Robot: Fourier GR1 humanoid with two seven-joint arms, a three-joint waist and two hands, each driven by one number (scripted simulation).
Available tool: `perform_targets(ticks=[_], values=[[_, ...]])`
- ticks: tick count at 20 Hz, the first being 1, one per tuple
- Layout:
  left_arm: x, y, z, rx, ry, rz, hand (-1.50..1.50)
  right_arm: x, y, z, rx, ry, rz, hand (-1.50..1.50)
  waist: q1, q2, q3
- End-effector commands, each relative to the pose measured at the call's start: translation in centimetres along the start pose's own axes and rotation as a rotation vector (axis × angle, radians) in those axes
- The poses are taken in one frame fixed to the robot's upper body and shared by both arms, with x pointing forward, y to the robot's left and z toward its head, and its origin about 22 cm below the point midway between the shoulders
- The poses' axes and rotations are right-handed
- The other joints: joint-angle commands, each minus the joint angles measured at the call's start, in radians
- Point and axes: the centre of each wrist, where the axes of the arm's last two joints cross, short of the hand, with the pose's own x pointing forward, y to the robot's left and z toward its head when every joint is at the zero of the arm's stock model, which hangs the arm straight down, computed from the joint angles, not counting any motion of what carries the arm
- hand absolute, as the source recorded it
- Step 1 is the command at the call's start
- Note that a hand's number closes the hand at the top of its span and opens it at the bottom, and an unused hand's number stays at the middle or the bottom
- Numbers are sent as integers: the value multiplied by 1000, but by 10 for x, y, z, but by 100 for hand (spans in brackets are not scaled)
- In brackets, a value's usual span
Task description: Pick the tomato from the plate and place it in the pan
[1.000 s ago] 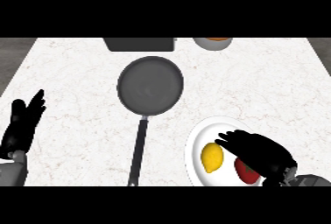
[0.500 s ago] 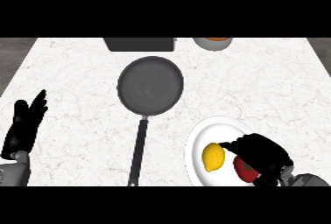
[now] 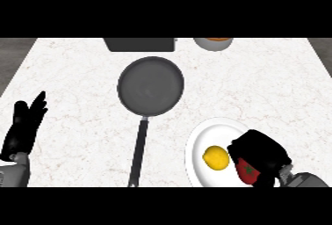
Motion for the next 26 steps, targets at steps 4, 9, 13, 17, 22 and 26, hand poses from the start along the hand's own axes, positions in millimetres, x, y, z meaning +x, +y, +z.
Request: perform_targets(ticks=[4, 9, 13, 17, 22, 26], values=[[-5, 3, 2, -25, -15, 13, 0, -65, -30, -16, -130, 107, -147, 150, 21, 6, 2], [-4, -2, -1, -21, -15, 5, 0, -127, -44, -11, -299, 228, -220, 150, 23, 9, 3], [-6, -5, -6, -28, -14, 14, 0, -124, -79, -11, -603, 115, -180, 150, 16, 8, 3], [-13, -7, -5, -8, -8, -11, 0, -103, -101, -20, -823, -21, -254, 150, 8, 5, 2], [-2, 8, -1, -16, -18, -14, 0, -98, -125, -33, -806, -76, -289, 150, 8, 2, 1], [-2, -13, -6, -4, -9, -7, 0, -60, -146, -58, -799, -100, -365, 150, 5, 3, 1]])
